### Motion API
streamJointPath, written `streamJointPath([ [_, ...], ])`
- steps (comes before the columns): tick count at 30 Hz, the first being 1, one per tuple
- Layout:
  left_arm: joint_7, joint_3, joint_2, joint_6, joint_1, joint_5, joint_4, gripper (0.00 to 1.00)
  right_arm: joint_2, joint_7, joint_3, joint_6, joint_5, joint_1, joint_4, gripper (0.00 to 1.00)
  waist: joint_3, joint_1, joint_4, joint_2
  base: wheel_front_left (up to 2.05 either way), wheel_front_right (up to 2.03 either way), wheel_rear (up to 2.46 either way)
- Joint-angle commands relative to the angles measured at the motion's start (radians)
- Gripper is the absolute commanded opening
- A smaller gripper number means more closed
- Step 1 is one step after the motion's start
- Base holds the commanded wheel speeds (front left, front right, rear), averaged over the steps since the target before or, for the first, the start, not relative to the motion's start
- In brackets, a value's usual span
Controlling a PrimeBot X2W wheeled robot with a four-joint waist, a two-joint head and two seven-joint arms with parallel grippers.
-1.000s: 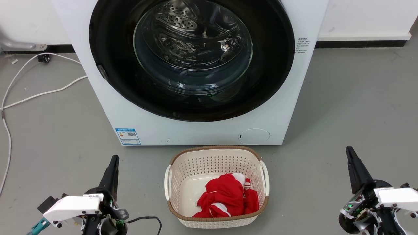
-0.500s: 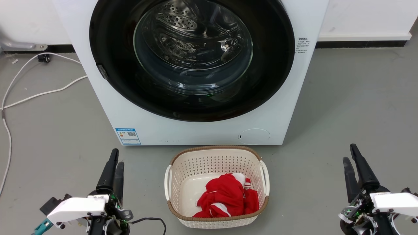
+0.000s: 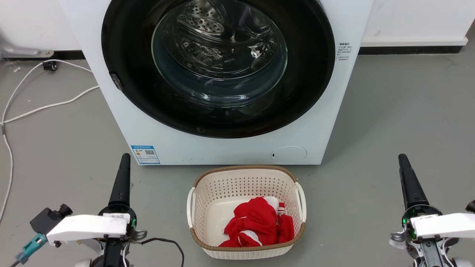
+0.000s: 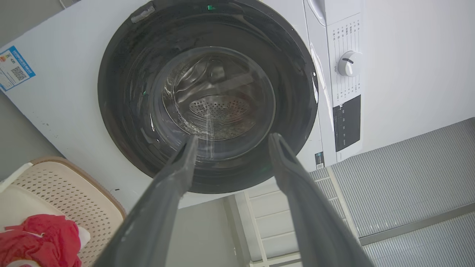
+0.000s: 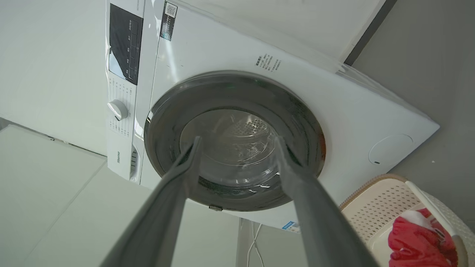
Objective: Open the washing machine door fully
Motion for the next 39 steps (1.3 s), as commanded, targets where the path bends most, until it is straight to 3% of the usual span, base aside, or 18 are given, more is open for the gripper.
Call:
streamJointPath([
  [1, -0.013, -0.006, 0.004, -0.002, -0.017, 0.075, -0.036, 1.00, -0.002, -0.015, 0.007, 0.000, -0.085, -0.003, -0.040, 1.00, 0.000, 0.0000, 0.000, 0.0000, 0.00, 0.00, 0.00],
  [19, -0.078, -0.020, 0.003, -0.003, 0.009, 0.496, -0.092, 1.00, -0.001, -0.080, 0.048, 0.000, -0.572, 0.040, -0.112, 1.00, -0.005, 0.0000, -0.004, 0.0000, 0.00, 0.00, 0.00],
  [39, -0.135, -0.073, 0.023, 0.031, 0.034, 0.826, -0.109, 1.00, 0.001, -0.090, 0.045, 0.000, -0.878, 0.064, -0.139, 1.00, -0.007, 0.0000, -0.003, 0.0000, 0.00, 0.00, 0.00],
])
